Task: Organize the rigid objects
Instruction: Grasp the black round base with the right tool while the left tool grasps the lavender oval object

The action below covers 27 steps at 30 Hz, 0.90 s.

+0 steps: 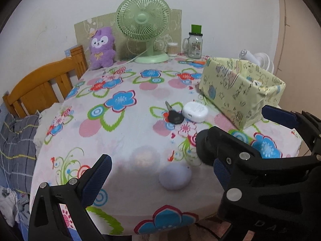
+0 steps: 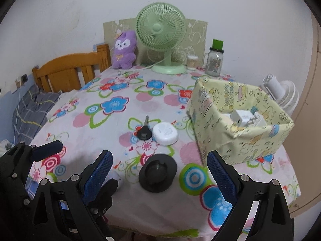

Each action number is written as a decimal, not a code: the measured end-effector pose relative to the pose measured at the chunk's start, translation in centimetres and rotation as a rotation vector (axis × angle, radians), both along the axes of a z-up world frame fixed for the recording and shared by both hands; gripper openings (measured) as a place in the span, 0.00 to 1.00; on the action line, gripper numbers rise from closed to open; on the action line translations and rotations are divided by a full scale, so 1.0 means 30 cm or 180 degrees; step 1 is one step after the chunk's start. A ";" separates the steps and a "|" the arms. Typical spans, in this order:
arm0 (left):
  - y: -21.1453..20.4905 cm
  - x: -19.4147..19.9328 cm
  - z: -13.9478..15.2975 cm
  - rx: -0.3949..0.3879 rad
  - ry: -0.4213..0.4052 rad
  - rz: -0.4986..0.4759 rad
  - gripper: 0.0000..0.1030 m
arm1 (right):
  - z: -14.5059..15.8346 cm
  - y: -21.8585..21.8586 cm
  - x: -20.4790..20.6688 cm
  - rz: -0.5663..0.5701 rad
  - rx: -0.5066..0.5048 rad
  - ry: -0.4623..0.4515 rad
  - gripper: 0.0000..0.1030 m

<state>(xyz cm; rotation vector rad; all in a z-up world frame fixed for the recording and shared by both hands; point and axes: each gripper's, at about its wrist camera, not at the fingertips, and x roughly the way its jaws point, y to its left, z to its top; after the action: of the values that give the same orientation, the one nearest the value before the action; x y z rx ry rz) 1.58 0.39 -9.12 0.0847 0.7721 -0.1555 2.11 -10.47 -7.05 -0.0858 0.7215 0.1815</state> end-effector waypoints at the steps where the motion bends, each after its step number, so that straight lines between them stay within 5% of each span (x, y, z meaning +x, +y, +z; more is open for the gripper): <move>1: 0.005 0.000 -0.009 0.0000 0.0015 -0.0004 0.99 | -0.011 0.003 0.001 -0.0002 -0.0005 0.0019 0.94; 16: 0.026 0.019 -0.128 -0.0054 0.0208 -0.0081 0.97 | -0.125 0.015 0.011 -0.0084 -0.0052 0.0221 0.93; 27: -0.011 0.028 -0.158 -0.0040 0.0157 -0.0203 0.72 | -0.169 0.017 0.043 -0.0130 -0.0096 0.0340 0.92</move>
<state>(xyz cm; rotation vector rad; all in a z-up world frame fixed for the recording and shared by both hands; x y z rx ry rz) 2.42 0.06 -13.86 0.0939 0.8181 -0.2236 3.39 -9.95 -12.11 -0.0906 0.8320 0.1369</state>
